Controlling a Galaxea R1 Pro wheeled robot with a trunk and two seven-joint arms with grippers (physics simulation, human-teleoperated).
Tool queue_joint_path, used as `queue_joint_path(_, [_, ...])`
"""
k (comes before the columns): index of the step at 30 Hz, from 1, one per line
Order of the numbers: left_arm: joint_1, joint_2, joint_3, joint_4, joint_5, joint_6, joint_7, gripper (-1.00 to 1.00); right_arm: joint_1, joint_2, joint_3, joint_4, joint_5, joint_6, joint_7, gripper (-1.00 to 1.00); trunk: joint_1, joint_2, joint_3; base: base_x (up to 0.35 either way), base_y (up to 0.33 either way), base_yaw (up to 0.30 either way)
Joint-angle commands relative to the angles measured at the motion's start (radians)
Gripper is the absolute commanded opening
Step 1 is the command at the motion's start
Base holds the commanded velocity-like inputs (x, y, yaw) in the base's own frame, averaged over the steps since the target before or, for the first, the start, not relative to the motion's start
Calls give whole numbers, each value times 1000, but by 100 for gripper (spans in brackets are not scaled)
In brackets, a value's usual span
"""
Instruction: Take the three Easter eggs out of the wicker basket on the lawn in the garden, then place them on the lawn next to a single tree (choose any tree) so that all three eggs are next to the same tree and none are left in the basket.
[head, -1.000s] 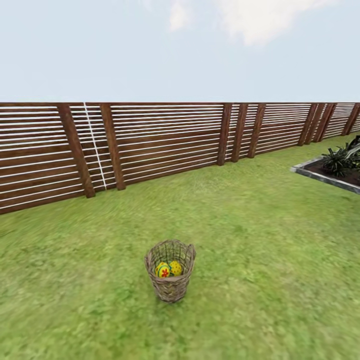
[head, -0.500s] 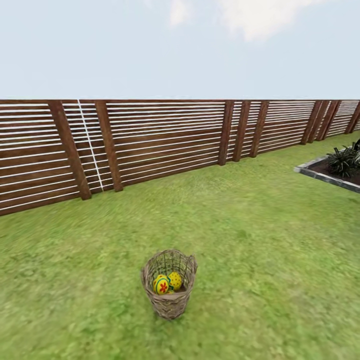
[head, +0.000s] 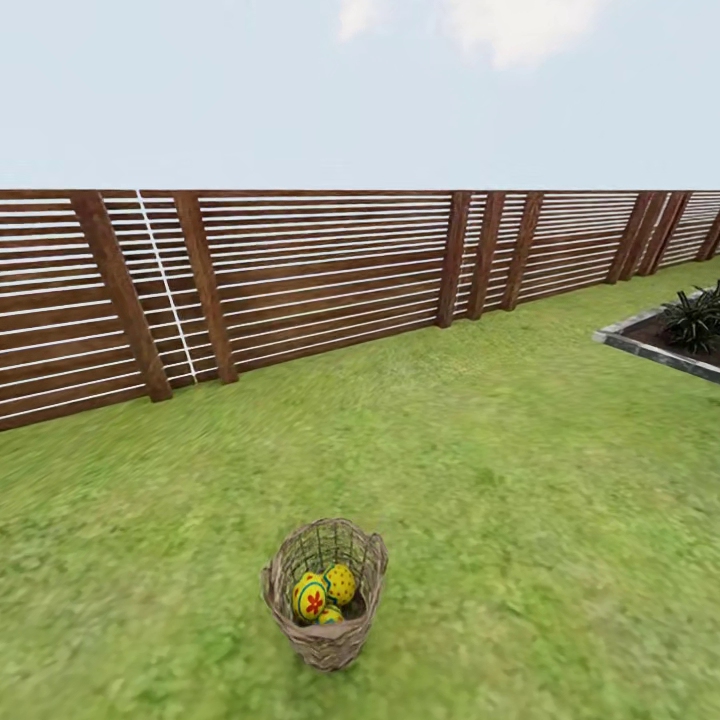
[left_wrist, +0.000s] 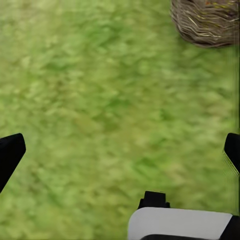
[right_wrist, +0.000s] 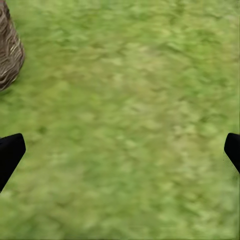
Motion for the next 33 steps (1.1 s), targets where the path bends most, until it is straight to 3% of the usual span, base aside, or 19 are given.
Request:
queue_joint_path(1, [-1, 0, -7, 1, 0, -2, 9, 100, -1, -1, 8, 1, -10, -3, -3, 100, 0, -1, -3, 213, -92, 0])
queue_joint_path(17, [-1, 0, -7, 1, 1, -2, 9, 100, -1, -1, 8, -1, -10, -3, -3, 100, 0, -1, -26, 43, -20, 0])
queue_joint_path(33, [-1, 0, -2, 1, 5, -2, 9, 100, -1, -1, 8, 1, -10, -3, -3, 100, 0, -1, -50, 188, -205, 26])
